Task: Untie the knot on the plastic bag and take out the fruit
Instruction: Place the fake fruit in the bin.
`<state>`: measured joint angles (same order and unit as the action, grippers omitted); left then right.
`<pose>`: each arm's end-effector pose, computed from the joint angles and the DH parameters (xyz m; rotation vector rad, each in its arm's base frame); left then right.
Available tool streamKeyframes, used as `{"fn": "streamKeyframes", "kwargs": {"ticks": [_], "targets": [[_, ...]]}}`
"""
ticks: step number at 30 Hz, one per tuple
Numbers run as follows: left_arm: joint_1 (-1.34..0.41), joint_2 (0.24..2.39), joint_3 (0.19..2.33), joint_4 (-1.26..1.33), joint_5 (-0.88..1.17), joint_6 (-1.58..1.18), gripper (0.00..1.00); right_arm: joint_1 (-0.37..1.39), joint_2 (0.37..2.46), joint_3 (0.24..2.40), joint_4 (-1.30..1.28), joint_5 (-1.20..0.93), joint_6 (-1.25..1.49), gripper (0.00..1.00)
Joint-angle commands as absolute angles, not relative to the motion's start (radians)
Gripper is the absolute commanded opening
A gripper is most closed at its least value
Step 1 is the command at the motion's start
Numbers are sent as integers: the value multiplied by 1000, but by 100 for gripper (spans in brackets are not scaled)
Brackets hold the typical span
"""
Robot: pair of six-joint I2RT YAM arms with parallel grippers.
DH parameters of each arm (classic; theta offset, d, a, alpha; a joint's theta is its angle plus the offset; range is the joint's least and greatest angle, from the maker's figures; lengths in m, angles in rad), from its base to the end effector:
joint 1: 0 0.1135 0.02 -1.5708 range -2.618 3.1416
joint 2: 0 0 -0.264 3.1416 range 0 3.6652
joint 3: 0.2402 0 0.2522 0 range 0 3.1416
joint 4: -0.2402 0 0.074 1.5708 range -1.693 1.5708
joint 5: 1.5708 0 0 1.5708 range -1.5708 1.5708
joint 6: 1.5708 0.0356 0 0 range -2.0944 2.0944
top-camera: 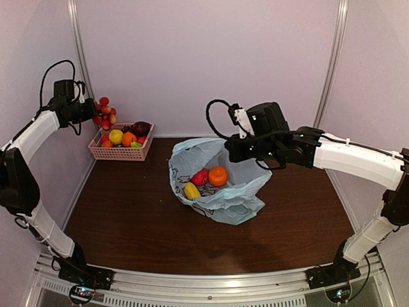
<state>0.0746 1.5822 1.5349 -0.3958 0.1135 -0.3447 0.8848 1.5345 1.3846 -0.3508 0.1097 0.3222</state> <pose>0.3686 0.0235 0.3789 -0.3496 1.9920 -0.2859 0.2295 0.2742 0.3476 -0.5241 2.0633 0.6195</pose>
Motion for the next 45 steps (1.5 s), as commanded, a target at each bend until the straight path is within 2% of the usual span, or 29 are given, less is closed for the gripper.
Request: {"fn": "streamKeyframes", "kwargs": {"ticks": [1,11,22,25,33,37,45], "targets": [[110,1664,1612,-200,20,-377,0,885,1549,1411,-342,100,341,0],[120,1927,1798,-106,-46,-456,0,883,1593,1460,-362,94,342,0],[120,2125,1861,-23,0,-577,0,882,1648,1540,-400,93,320,0],[120,2183,1885,-20,71,-570,0,882,1653,1545,-404,95,318,0],[120,2217,1883,-74,120,-584,0,882,1653,1539,-402,96,319,0],[121,2205,1862,-117,81,-603,0,882,1653,1533,-393,88,324,0],[120,2170,1802,-128,47,-598,23,882,1636,1511,-385,87,326,0]]}}
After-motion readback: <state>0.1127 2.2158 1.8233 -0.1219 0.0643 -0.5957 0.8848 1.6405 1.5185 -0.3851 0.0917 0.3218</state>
